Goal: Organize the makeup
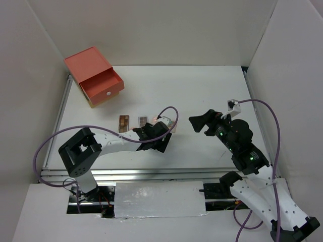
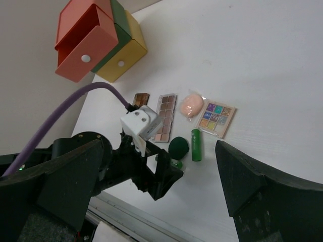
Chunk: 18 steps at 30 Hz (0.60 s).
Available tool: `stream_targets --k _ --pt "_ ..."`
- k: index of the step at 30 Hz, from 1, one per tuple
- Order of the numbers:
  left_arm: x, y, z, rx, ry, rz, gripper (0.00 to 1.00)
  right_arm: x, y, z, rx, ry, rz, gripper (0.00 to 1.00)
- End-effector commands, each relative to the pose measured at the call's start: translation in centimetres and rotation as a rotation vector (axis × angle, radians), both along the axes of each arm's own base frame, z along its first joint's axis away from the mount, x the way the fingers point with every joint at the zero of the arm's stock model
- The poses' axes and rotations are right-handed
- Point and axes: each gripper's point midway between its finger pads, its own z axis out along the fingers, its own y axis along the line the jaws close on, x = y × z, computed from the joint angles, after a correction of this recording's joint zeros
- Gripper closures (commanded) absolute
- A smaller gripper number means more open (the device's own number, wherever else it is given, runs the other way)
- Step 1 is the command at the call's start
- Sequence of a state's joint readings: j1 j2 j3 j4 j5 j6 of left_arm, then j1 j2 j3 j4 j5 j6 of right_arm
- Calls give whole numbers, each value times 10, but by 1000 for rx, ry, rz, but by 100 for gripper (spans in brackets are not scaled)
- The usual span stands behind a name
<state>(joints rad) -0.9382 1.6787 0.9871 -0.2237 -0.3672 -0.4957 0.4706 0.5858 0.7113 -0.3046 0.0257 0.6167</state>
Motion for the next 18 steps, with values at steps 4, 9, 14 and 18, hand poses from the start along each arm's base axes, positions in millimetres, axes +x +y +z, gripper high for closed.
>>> stream_targets --k 4,9,14,18 --pt "11 0 -7 29 -16 7 9 2 2 10 26 -41 6 0" --pt "10 12 -22 42 28 50 15 0 0 14 29 -55 2 0" --pt "0 14 -25 17 57 45 25 -1 -2 14 26 -55 -4 0" --pt "-9 20 -35 19 89 56 33 -1 -3 14 31 -58 -8 0"
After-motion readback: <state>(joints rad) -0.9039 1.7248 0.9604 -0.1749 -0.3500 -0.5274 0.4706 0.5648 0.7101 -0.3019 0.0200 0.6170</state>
